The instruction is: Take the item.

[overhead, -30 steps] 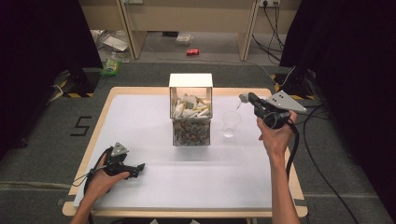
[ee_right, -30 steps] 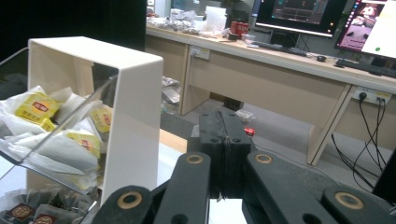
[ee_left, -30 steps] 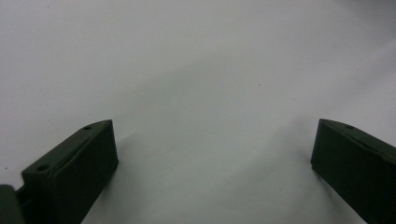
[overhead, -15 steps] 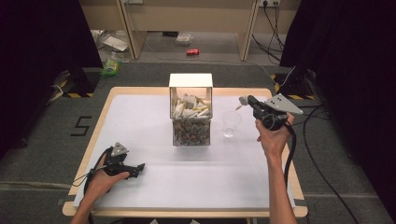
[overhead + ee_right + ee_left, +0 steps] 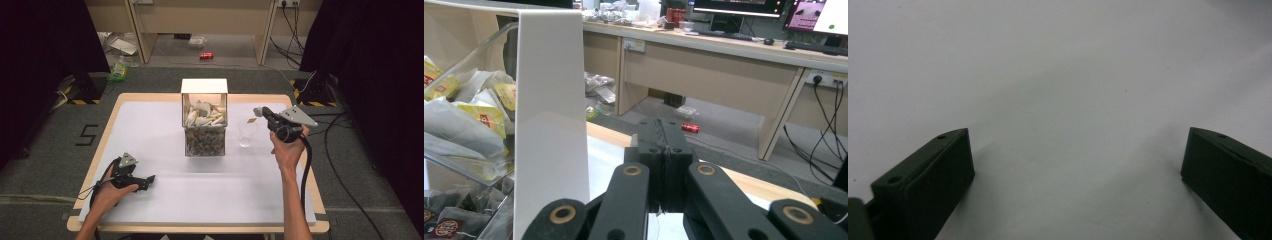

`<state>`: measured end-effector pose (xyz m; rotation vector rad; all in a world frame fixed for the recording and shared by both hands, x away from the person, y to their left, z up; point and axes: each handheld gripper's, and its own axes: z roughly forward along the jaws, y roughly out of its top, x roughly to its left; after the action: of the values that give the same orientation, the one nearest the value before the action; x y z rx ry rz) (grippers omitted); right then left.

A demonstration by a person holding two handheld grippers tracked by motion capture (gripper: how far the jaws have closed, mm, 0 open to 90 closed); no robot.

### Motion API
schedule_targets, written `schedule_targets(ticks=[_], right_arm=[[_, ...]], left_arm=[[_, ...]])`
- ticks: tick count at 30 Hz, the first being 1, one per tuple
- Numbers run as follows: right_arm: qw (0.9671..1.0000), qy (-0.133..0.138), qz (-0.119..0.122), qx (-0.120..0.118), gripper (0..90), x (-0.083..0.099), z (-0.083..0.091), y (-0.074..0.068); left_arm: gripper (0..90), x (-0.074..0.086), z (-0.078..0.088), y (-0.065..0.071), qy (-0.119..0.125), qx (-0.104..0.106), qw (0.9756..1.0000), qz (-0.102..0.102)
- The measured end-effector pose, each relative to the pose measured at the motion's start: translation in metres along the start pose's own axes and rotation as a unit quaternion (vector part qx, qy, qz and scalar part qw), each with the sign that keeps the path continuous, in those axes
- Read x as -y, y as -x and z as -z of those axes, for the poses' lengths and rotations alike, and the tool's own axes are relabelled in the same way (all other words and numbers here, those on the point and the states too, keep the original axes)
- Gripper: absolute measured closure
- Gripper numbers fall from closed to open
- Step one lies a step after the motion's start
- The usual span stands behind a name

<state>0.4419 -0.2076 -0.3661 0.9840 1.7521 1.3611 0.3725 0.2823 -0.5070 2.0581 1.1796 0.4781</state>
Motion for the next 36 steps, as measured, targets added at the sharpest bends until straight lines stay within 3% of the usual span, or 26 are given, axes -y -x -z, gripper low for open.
schedule_targets(ticks=[20, 36], right_arm=[[0.9998, -0.018, 0.002, 0.000, 89.9, 0.020, -0.007, -0.003], [0.9986, -0.049, 0.011, -0.015, 89.5, 0.033, -0.025, -0.014]], left_arm=[[0.0, 0.000, 0.000, 0.000, 0.000, 0.001, 1.0000, 0.000], [0.0, 0.000, 0.000, 0.000, 0.000, 0.001, 1.0000, -0.001]])
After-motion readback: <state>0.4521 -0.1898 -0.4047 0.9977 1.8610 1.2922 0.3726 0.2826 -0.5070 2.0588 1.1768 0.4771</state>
